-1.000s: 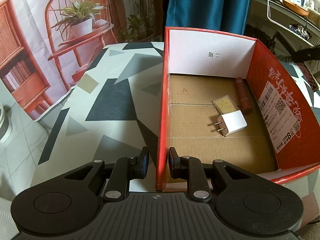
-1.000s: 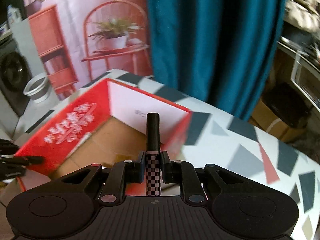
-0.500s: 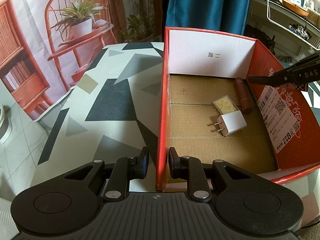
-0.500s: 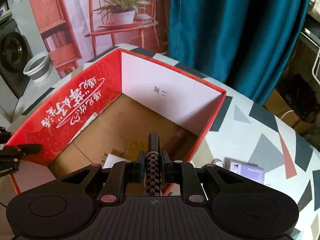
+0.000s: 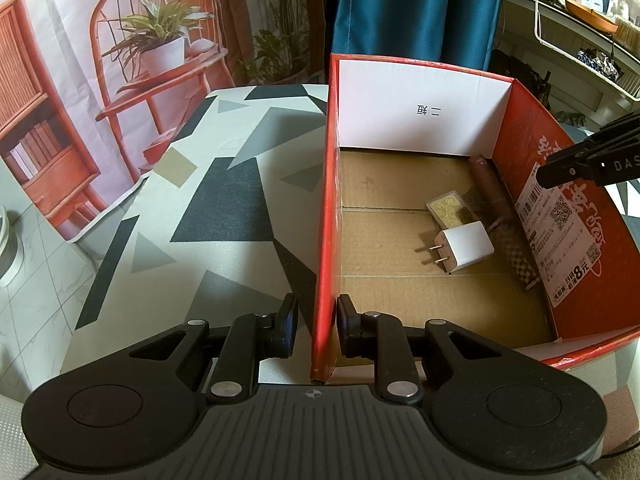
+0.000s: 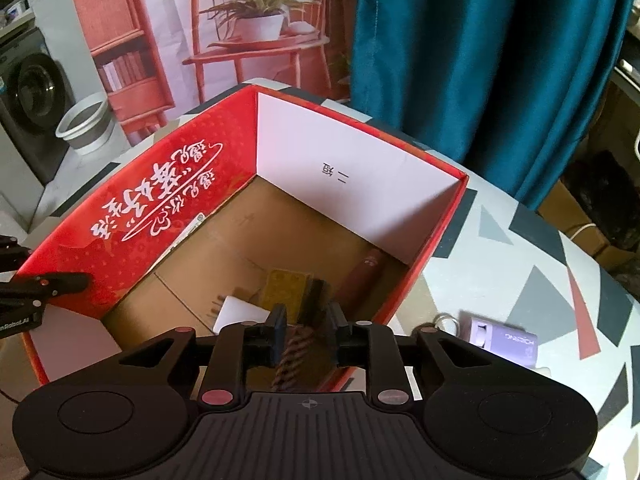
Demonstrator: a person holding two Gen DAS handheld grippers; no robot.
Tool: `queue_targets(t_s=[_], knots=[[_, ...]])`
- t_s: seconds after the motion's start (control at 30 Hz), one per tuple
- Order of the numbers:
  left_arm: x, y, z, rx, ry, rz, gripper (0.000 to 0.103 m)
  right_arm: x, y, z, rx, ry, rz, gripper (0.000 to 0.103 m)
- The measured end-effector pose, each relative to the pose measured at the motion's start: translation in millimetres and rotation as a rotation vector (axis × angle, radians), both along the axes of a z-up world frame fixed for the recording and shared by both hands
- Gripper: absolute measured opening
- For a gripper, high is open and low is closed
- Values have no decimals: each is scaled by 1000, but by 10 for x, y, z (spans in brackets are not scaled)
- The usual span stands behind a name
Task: Organize rigid objects
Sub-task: 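Carry the checkered pen into the red box and release it, then grasp the red-capped white marker with the right gripper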
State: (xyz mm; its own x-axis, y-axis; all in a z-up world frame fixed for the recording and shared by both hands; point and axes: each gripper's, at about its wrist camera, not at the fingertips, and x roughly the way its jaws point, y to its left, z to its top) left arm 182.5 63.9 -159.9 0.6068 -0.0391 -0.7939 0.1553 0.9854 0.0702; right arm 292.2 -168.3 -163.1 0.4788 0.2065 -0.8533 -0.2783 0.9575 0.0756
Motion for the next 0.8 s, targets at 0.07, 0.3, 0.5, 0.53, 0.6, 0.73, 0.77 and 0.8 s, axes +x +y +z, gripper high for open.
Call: queue_targets(t_s=[0.07,0.3,0.5,0.53,0.6,0.73,0.77,0.8], knots=[[-1,-2,2,0,0,0,23,-20,-29,59,10,-21,3,21],[-1,2,0,0,0,0,23,-123,-457,382,9,-125,-36,28],[2,15,1,-5,-1,4,23,-267,-1014,313,-69,-101,-119,29],[3,16,2,-4,-1,4,23,-291,-1096,237,-82,-81,-134,29],[-2,13,0,-1,-2,4,23,-355,-1205,62,-108,-44,-149,29],[-7,13,-3,0,-2,5,23,-442,-1316,-331,-120,25,-172,28],[-7,13,-3,0,-2,5,23,-447,-1323,-441,-120,47,-178,28],[-7,13,-4,-1,-2,5,23,-443,-1320,-531,-118,64,-181,28]])
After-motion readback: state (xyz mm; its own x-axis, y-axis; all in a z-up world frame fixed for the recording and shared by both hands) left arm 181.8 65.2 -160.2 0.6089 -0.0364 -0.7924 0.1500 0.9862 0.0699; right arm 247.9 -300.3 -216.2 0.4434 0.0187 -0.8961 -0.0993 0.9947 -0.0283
